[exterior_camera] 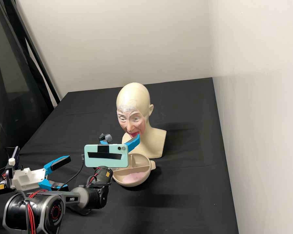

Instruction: Feed the grandma with a spoon

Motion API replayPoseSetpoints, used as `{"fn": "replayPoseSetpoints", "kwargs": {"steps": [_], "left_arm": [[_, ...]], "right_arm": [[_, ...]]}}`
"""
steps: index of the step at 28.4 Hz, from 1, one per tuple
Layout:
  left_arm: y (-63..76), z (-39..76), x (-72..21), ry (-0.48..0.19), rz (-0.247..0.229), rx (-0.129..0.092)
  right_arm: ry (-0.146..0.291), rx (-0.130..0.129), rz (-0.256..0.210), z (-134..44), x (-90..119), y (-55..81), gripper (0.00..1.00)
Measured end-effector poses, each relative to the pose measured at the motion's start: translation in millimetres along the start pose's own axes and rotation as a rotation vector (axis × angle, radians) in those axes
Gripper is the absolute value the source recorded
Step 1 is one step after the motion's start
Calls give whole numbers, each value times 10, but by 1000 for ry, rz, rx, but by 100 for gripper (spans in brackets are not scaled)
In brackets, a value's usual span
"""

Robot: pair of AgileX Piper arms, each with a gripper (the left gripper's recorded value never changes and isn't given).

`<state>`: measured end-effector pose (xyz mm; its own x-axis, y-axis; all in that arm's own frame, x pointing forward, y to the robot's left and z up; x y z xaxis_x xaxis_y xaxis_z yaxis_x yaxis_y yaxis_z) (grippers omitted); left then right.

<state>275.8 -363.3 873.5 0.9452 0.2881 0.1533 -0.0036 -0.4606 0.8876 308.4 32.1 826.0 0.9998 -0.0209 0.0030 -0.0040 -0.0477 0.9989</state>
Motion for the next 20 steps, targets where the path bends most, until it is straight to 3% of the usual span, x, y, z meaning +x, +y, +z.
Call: {"fn": "replayPoseSetpoints", "kwargs": {"steps": [15, 20], "left_arm": [[-3, -4, 1, 1, -1, 0], [-37, -15, 22, 5, -13, -2]], "right_arm": [[0, 3, 0, 0, 0, 0, 100], [-20, 6, -18, 81, -98, -72, 100]]}}
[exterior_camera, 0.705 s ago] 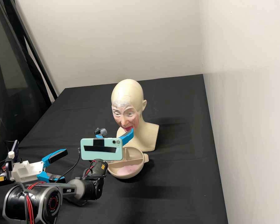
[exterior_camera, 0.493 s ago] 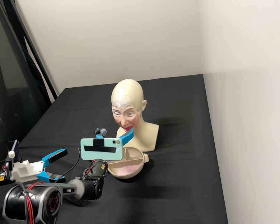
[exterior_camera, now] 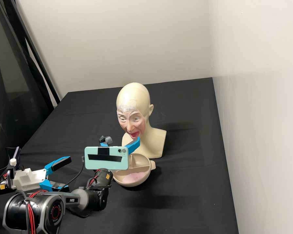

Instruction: Feed the grandma with a spoon

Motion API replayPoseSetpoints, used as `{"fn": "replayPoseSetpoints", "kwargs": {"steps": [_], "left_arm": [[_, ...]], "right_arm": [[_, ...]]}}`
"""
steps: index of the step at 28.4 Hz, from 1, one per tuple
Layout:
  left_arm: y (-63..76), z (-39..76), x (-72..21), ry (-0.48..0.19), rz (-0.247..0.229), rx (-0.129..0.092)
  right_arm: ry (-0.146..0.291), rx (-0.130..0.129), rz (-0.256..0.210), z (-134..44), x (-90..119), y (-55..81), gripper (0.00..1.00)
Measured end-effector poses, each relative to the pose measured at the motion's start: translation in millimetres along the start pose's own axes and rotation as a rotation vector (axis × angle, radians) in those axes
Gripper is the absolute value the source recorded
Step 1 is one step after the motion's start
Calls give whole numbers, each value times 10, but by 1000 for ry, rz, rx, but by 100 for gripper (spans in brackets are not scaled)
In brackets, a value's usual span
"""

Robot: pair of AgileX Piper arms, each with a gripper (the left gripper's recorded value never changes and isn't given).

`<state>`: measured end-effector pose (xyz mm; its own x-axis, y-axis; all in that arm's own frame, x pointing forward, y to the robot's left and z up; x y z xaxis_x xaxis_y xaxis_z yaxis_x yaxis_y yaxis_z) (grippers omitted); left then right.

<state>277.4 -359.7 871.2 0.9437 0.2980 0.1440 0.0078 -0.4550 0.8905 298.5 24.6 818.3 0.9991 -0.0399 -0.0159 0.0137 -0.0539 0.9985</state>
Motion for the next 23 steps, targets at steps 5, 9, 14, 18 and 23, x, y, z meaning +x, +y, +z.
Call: {"fn": "replayPoseSetpoints", "kwargs": {"steps": [5, 9, 14, 18, 23], "left_arm": [[16, 5, 18, -3, 6, -11], [16, 5, 18, -3, 6, -11], [16, 5, 18, -3, 6, -11], [16, 5, 18, -3, 6, -11], [7, 35, 19, -13, 3, -10]], "right_arm": [[-40, -5, -34, 116, -143, -78, 100], [-38, -14, -25, 159, -254, -60, 100], [-25, -28, -14, 212, -345, -48, 100], [-23, -43, -24, 265, -408, -57, 0], [-30, -44, 11, 332, -455, 5, 0]]}}
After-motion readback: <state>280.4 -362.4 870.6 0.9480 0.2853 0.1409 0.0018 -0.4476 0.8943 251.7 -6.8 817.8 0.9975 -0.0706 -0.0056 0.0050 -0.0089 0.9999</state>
